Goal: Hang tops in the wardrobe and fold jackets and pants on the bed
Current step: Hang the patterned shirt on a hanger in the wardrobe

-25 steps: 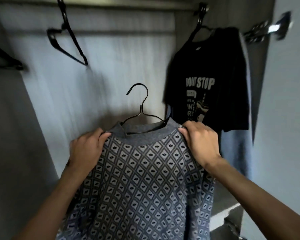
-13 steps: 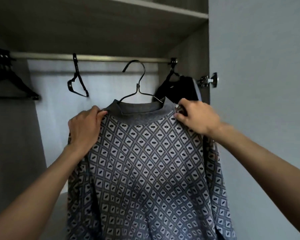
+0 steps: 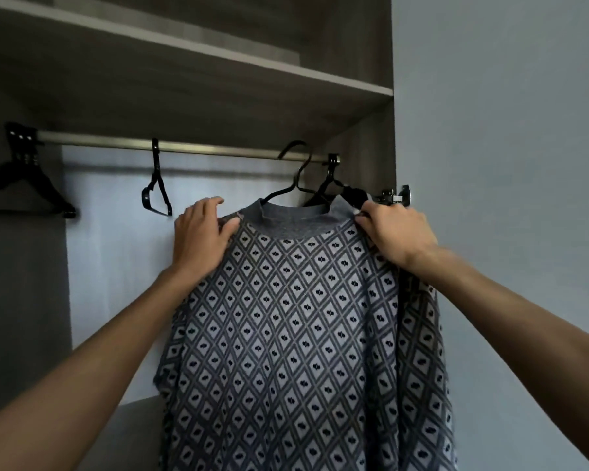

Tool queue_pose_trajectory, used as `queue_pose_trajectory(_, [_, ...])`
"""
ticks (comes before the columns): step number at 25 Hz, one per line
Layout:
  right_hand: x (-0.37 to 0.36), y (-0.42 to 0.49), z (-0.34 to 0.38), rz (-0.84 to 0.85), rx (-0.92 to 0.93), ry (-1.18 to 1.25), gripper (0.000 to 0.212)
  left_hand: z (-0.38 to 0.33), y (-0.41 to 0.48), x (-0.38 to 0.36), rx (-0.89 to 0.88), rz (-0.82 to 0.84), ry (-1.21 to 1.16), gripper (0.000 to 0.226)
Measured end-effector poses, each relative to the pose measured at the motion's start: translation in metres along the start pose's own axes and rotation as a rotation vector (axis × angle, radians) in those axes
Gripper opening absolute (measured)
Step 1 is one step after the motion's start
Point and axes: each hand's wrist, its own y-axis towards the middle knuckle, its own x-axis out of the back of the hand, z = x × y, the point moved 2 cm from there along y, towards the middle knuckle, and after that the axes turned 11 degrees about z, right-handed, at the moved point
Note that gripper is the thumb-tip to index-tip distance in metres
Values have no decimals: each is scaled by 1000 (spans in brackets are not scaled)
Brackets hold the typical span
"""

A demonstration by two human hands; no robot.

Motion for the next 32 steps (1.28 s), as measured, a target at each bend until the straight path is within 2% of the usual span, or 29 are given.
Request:
queue_pose_trajectory(7, [10, 80, 10, 21, -121, -143, 25, -11, 50, -37, -16, 312, -395, 57])
queue_pose_trajectory(10, [3, 117, 12, 33, -199, -146, 26, -8, 75, -65, -65, 396, -481, 64])
queue_pose_trajectory(14, [-24, 174, 10, 61, -278, -132, 25, 10, 115, -111, -135, 462, -539, 70])
queue_pose_trajectory(23, [-99, 253, 9, 125, -399, -204, 30, 53, 183, -213, -165, 579, -636, 75])
queue_pose_trajectory(32, [-116, 286, -13, 116, -482, -302, 33, 48, 211, -261, -210, 599, -717, 78])
